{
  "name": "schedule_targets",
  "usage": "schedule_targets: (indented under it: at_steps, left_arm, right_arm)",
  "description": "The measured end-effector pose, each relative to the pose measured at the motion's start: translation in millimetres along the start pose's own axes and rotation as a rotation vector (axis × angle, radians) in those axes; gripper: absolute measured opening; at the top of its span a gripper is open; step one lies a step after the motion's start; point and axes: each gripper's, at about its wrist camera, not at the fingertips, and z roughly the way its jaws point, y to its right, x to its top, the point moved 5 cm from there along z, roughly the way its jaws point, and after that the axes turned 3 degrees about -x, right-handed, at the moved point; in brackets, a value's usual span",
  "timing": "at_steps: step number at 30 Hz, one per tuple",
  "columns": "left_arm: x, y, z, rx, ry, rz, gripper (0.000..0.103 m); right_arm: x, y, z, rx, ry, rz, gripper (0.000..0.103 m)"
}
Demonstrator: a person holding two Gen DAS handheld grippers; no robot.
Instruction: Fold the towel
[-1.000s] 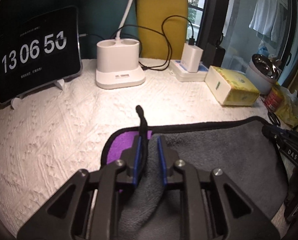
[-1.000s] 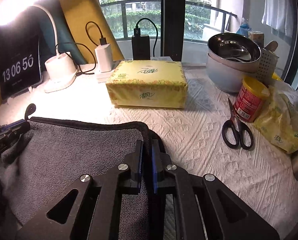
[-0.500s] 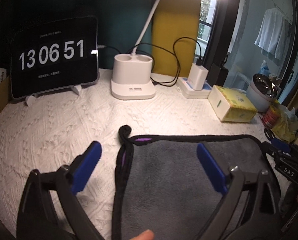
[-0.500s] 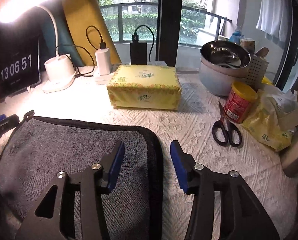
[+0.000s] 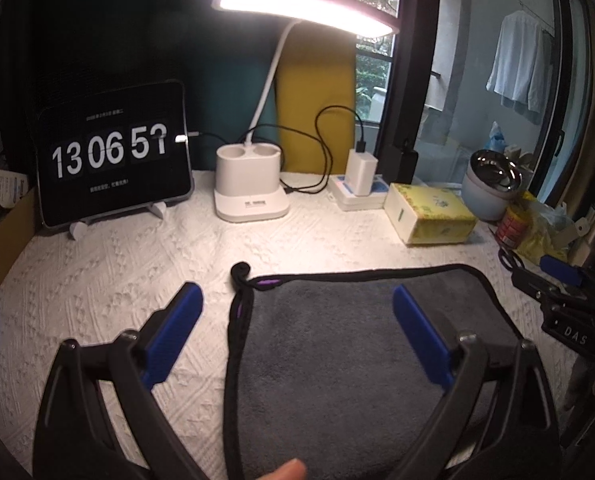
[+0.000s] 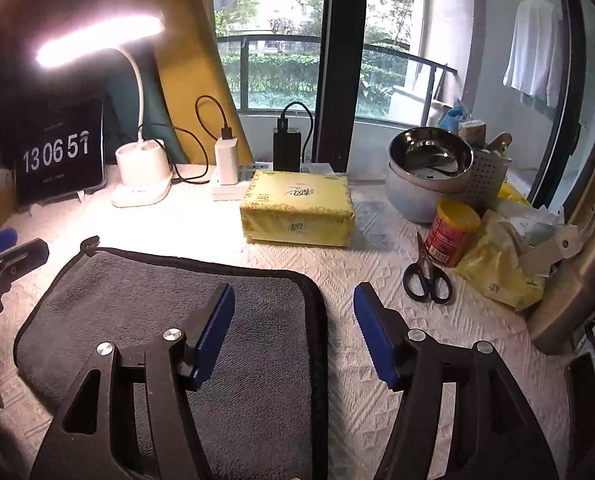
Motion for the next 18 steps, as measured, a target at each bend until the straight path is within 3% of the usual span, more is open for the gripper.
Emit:
schedule_targets:
  at_steps: [11, 18]
  left_arm:
    - [-8, 9, -45, -0.022, 0.022, 0.045, 0.097]
    - [-15, 6, -78, -0.019, 0.053, 0.015, 0.097]
  right_arm:
    - [-3, -10, -38, 0.002, 0.038, -0.022, 0.065]
    - [-12, -16, -67, 0.011, 0.071, -0.031, 0.065]
